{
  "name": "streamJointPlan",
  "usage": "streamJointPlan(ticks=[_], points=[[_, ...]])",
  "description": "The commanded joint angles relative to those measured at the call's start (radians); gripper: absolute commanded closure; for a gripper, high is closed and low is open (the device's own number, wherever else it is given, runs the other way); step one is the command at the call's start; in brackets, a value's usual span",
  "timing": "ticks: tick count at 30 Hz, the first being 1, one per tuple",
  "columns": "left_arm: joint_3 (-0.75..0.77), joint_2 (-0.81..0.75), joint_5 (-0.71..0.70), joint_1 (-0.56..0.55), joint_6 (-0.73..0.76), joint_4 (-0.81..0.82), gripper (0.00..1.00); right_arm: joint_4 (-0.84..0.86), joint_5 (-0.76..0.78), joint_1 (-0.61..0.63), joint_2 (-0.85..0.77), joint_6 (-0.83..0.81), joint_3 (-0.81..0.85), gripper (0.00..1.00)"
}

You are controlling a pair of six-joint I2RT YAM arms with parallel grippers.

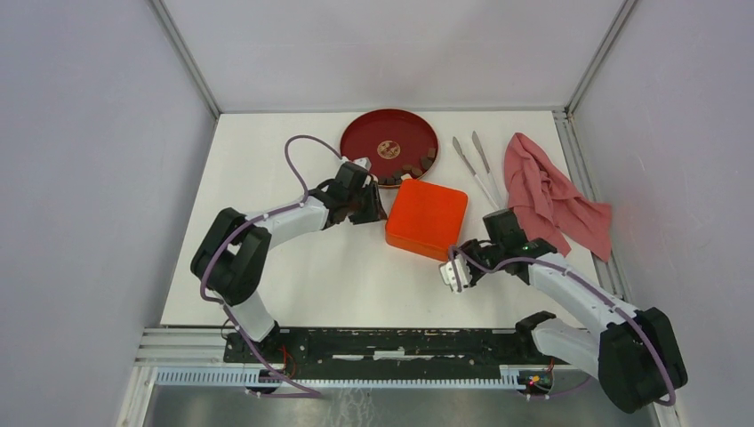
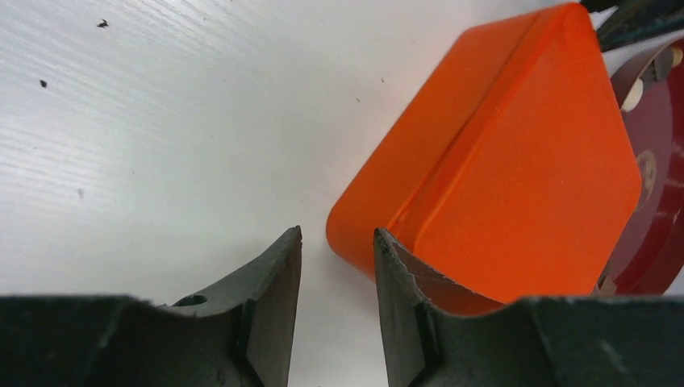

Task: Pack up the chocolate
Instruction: Adjust the packing box at the center of the board.

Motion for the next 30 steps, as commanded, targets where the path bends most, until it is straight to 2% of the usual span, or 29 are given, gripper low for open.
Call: streamJointPlan(ticks=[1, 3, 5, 7, 9, 12, 14, 18, 21, 24, 30], points=[[0.023, -0.015, 0.085, -0.013, 0.017, 0.052, 0.55, -0.271, -0.253, -0.165, 0.001, -0.145, 0.143, 0.57], [0.018, -0.016, 0.091, -0.022, 0.016, 0.055, 0.55, -0.374, -0.318, -0.244, 0.015, -0.197, 0.184, 0.57], [0.008, -0.021, 0.097, -0.032, 0.016, 0.062, 0.55, -0.371, -0.331, -0.296, 0.014, -0.159, 0.193, 0.57], [0.003, -0.019, 0.111, -0.044, 0.013, 0.070, 0.55, -0.247, -0.313, -0.316, -0.003, -0.027, 0.163, 0.55], [0.001, -0.015, 0.116, -0.061, 0.014, 0.078, 0.55, -0.098, -0.283, -0.315, -0.029, 0.114, 0.116, 0.48], [0.001, -0.009, 0.114, -0.091, 0.014, 0.095, 0.55, 0.016, -0.199, -0.266, -0.025, 0.234, 0.097, 0.43], [0.000, -0.005, 0.098, -0.106, 0.013, 0.098, 0.55, 0.086, -0.089, -0.201, -0.023, 0.281, 0.084, 0.42], [-0.012, -0.022, 0.065, -0.112, 0.011, 0.099, 0.55, 0.161, 0.137, -0.091, -0.021, 0.286, 0.064, 0.43], [-0.027, -0.041, 0.047, -0.112, 0.007, 0.110, 0.55, 0.186, 0.198, -0.079, -0.036, 0.281, 0.056, 0.48], [-0.049, -0.069, 0.042, -0.113, 0.010, 0.135, 0.54, 0.221, 0.263, -0.071, -0.046, 0.255, 0.030, 0.48], [-0.070, -0.159, 0.046, -0.121, 0.060, 0.154, 0.51, 0.277, 0.310, -0.004, -0.043, 0.232, -0.010, 0.37]])
